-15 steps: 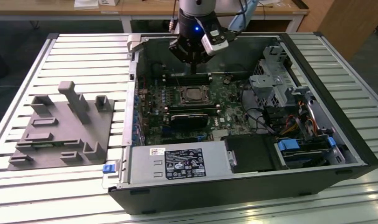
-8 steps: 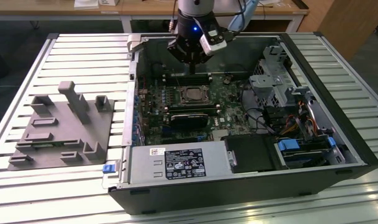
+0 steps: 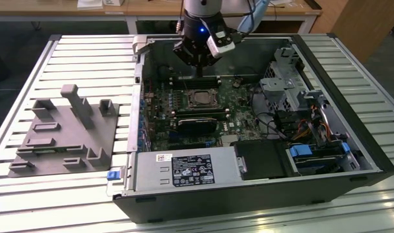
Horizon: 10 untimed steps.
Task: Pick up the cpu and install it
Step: 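Install the first cpu locking lever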
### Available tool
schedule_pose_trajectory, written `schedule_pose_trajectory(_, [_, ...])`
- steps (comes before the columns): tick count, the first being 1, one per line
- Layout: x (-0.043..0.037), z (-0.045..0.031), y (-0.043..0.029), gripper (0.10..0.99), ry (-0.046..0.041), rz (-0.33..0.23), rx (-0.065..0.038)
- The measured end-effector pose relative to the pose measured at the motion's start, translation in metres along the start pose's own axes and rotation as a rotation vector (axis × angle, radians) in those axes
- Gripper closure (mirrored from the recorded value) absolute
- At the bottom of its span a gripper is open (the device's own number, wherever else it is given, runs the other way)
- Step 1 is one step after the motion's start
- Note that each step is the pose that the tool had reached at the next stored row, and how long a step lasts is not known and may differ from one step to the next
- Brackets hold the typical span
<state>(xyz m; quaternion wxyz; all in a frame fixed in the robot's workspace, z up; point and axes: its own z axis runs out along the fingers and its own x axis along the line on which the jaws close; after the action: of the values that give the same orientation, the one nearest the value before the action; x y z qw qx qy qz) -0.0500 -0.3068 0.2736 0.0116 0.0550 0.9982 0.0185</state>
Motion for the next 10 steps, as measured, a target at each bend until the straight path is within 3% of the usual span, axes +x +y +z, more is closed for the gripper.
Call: schedule_pose_trajectory(10, [0.0116, 0.0005, -0.0013, 0.980, 0.0009, -0.021, 0.000])
